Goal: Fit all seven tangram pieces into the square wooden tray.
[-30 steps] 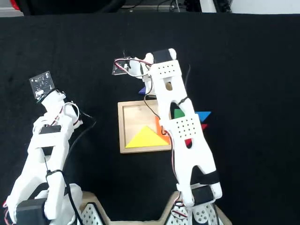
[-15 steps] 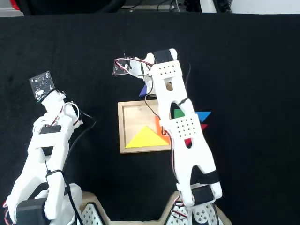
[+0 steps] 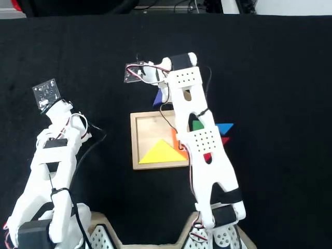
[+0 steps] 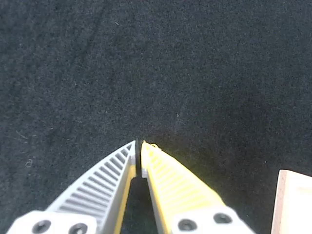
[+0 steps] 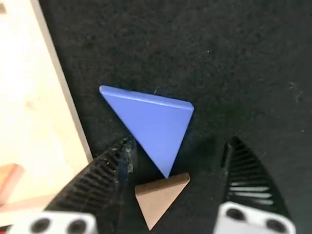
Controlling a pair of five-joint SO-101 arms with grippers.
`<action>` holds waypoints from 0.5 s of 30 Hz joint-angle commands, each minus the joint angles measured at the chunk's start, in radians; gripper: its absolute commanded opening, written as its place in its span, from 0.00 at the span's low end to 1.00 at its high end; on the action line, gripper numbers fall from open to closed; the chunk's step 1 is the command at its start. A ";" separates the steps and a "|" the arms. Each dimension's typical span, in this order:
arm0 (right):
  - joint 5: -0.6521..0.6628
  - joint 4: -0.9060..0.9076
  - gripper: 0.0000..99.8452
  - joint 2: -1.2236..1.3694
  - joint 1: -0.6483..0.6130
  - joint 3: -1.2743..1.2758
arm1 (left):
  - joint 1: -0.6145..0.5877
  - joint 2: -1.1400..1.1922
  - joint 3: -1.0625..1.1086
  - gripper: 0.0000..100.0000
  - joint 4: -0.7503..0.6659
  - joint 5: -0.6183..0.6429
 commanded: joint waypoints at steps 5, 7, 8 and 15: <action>0.069 0.003 0.29 -0.015 -0.046 -0.001 | 0.013 -0.031 -0.005 0.03 -0.017 -0.009; 0.081 -0.012 0.29 -0.015 -0.048 0.021 | 0.013 -0.031 -0.005 0.03 -0.017 -0.009; 0.097 -0.017 0.29 -0.015 -0.048 0.031 | 0.013 -0.031 -0.005 0.03 -0.017 -0.009; 0.135 -0.046 0.29 -0.013 -0.046 0.047 | 0.013 -0.031 -0.005 0.03 -0.017 -0.009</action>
